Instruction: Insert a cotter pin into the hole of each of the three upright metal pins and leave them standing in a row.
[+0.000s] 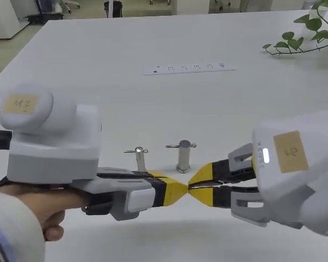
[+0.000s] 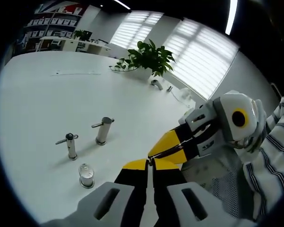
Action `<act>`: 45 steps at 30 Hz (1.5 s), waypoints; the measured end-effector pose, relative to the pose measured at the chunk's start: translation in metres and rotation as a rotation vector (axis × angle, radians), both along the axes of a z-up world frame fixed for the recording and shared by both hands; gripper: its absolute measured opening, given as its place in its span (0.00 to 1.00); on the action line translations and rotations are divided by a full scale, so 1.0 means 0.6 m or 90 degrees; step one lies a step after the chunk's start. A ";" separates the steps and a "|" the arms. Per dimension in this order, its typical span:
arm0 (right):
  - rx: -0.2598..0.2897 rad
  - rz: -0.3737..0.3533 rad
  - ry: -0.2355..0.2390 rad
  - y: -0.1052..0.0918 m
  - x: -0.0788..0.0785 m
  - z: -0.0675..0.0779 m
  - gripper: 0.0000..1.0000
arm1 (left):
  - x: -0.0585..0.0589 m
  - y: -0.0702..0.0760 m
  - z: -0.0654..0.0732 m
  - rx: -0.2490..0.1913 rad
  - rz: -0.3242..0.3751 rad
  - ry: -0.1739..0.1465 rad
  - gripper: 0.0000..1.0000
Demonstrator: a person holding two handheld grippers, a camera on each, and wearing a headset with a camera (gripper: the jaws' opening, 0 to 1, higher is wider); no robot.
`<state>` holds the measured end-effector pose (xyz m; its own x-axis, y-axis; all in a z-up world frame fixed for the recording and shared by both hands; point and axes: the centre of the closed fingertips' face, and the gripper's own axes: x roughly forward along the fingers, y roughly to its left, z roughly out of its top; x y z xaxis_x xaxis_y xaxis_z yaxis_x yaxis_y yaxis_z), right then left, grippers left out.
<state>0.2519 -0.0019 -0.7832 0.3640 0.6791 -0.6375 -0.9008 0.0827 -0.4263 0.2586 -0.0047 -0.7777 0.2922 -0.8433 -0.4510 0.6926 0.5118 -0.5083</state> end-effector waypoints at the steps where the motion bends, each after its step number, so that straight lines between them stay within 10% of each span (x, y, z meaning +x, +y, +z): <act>1: -0.001 0.000 0.000 0.000 0.000 0.000 0.03 | 0.000 0.000 0.000 0.003 0.000 0.000 0.01; 3: -0.007 0.004 -0.001 -0.001 -0.001 -0.003 0.03 | -0.004 -0.001 -0.005 0.024 -0.027 -0.028 0.01; 29: 0.014 0.008 0.017 -0.001 -0.001 -0.008 0.16 | -0.007 0.012 -0.008 0.019 -0.011 -0.007 0.00; 45: 0.205 -0.043 0.400 -0.005 -0.035 0.005 0.45 | -0.032 0.017 0.019 0.047 -0.154 -0.177 0.00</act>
<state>0.2309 -0.0049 -0.7800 0.0402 0.8579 -0.5122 -0.9567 0.1809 0.2278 0.2396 0.0053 -0.7662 0.2079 -0.8713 -0.4445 0.9043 0.3445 -0.2522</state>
